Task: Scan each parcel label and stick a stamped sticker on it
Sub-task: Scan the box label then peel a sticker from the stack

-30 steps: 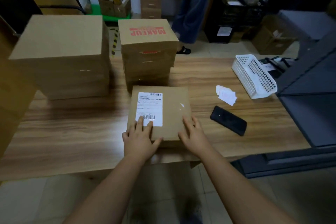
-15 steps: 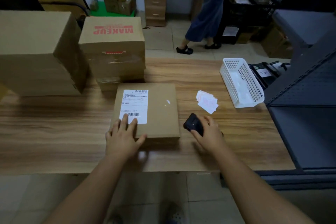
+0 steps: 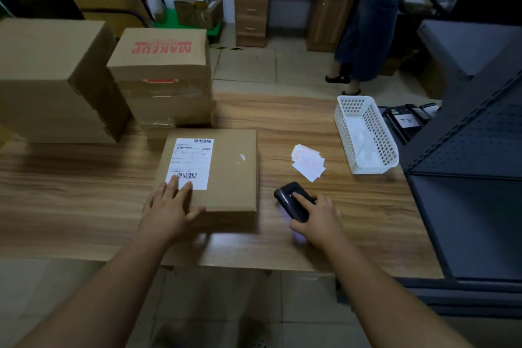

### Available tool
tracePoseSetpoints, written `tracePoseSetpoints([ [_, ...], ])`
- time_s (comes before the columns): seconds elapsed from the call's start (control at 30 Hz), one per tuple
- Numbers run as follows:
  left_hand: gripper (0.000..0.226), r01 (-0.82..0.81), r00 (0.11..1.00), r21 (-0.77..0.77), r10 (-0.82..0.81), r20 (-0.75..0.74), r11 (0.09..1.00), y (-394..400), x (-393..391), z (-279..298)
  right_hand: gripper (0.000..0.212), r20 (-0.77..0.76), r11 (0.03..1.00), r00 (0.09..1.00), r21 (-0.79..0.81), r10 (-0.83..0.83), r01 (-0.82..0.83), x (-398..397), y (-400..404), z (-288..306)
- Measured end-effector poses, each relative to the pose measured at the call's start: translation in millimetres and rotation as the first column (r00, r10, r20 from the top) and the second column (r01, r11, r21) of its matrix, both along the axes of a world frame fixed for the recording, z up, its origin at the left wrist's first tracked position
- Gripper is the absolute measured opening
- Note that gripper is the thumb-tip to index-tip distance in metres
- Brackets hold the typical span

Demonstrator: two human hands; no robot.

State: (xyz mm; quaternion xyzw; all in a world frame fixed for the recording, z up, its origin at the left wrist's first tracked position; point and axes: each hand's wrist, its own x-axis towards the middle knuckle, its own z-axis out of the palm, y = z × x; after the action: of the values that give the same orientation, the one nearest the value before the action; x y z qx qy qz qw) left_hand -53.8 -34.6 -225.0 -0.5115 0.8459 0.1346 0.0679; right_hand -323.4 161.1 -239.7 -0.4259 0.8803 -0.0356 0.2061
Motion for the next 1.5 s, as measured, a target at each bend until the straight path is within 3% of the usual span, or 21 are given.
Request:
tracePoseSetpoints([
  [0.13,0.072,-0.01,0.999,-0.078,0.007,-0.04,0.997,5,8,3,0.075,0.172,0.974,0.983,-0.202,-0.065,0.1,-6,-11,44],
  [0.2,0.067,-0.025,0.998,-0.099,0.019,-0.064,0.995,12,13,7,0.074,0.193,0.977,0.981,-0.203,-0.019,0.059,0,-25,74],
  [0.33,0.055,0.012,0.998,-0.128,-0.02,-0.059,0.992,19,26,8,0.066,0.183,0.987,0.972,-0.089,0.147,-0.133,33,-51,138],
  [0.43,0.058,0.02,0.999,-0.068,-0.023,-0.038,0.998,16,35,7,0.061,0.186,0.968,0.951,-0.005,0.247,-0.25,65,-68,160],
  [0.67,0.049,0.077,0.993,-0.02,-0.078,-0.088,0.997,-1,45,16,0.065,0.192,0.953,0.946,0.108,0.261,-0.285,109,-97,174],
  [0.87,0.041,0.12,0.992,-0.034,-0.122,-0.044,0.992,-21,39,25,0.06,0.244,0.97,0.959,0.155,0.144,-0.185,96,-95,195],
  [1.1,0.057,0.206,0.933,-0.062,-0.215,-0.288,0.977,-22,-3,28,0.068,0.17,0.997,0.985,0.067,-0.035,0.024,28,-66,128],
  [1.27,0.058,0.302,0.913,-0.067,-0.309,-0.265,0.951,-12,-52,16,0.08,0.217,0.997,0.973,0.036,-0.079,0.073,12,-35,45],
  [1.5,0.064,0.24,0.946,-0.095,-0.254,-0.2,0.966,-8,-101,-5,0.079,0.102,1.0,0.995,0.009,-0.005,0.004,-7,-20,-21],
])
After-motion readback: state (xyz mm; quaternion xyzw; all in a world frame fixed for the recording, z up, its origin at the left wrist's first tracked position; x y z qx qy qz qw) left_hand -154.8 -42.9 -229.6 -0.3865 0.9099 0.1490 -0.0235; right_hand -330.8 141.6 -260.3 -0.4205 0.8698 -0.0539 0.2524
